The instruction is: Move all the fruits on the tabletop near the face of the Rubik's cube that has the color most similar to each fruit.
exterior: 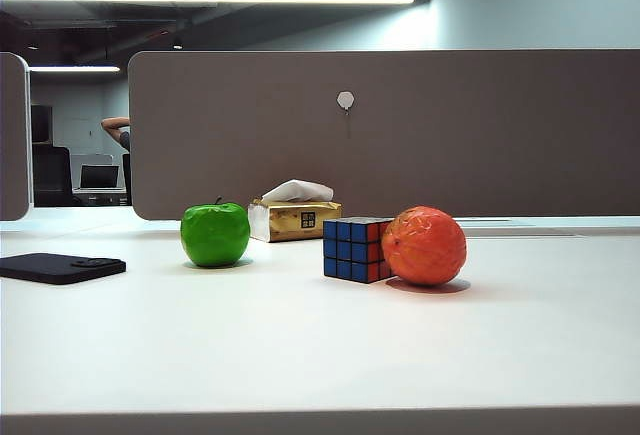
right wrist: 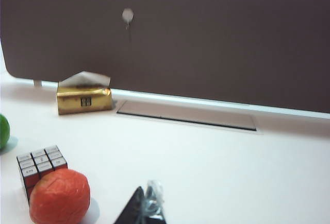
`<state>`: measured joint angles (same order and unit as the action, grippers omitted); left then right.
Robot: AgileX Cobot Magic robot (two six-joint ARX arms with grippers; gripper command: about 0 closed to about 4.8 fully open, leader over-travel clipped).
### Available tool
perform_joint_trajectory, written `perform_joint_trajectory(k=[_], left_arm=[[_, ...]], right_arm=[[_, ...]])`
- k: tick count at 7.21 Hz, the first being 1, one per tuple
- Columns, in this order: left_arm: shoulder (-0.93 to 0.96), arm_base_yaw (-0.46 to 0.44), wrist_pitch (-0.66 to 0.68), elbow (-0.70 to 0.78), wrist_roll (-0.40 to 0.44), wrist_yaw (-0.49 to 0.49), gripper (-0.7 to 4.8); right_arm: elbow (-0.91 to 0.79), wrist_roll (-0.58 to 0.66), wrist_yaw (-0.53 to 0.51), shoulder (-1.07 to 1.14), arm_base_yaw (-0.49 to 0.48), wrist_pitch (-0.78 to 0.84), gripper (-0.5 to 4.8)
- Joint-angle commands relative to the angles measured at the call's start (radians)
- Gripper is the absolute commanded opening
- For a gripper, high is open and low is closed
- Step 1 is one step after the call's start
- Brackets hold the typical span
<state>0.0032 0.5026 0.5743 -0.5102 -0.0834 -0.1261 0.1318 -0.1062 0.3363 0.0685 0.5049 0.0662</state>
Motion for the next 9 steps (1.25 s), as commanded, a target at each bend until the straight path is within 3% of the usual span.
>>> perform_joint_trajectory(k=[1,2,3,5,9], left_arm=[[0.001,0.000,-0.001,0.050,0.002,0.003,-0.05],[0.001,0.000,-0.026,0.074,0.008,0.004,-0.05],[0.001,0.000,-0.068,0.111,0.008,0.092,-0.05],[0.001,0.000,-0.068,0.111,0.008,0.196,-0.05],[0.001,0.000,-0.100,0.112,0.009,0.267,-0.05]], right_arm=[[-0.127,0.080,-0.222,-0.001,0.000,-0.033,-0.01],[-0.127,0.046,-0.047,-0.002,-0.024,-0.011,0.00],[-0.127,0.090,-0.257,-0.001,-0.334,0.144,-0.01],[-0.127,0.170,-0.422,-0.002,-0.481,0.168,-0.01],[-0.127,0.191,-0.524,-0.002,-0.534,0.203,-0.01]])
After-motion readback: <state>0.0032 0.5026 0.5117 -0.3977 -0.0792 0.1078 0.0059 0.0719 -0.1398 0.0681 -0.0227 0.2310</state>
